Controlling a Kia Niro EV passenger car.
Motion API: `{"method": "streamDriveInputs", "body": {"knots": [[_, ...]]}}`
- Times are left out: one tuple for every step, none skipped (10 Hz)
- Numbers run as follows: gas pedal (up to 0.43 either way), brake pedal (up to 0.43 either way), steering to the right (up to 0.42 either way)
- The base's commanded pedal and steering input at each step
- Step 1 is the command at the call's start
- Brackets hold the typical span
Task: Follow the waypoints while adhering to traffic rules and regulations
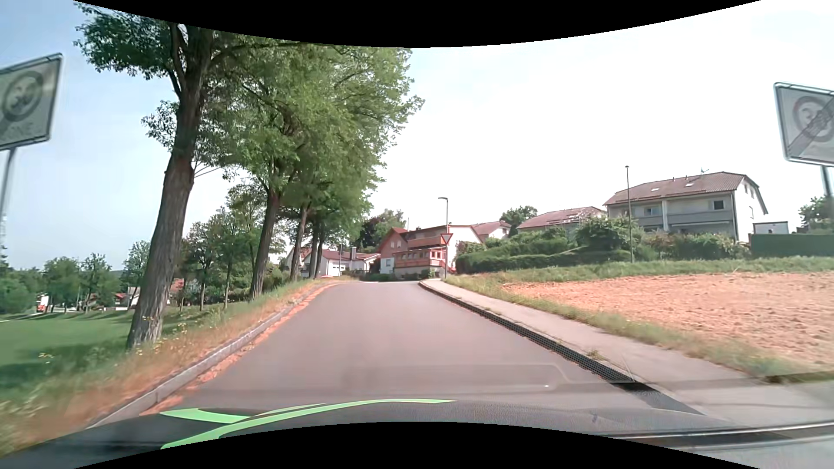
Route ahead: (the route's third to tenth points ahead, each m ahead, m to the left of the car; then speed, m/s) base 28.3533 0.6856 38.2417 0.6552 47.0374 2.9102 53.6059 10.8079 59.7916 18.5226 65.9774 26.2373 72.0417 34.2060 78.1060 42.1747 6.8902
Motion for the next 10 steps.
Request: {"method": "streamDriveInputs", "body": {"knots": [[0.150, 0.000, -0.046], [0.157, 0.000, -0.046], [0.157, 0.000, -0.043], [0.157, 0.000, -0.038], [0.157, 0.000, -0.032], [0.169, 0.000, -0.026], [0.169, 0.000, -0.022], [0.169, 0.000, -0.021], [0.169, 0.000, -0.020], [0.169, 0.000, -0.020]]}}
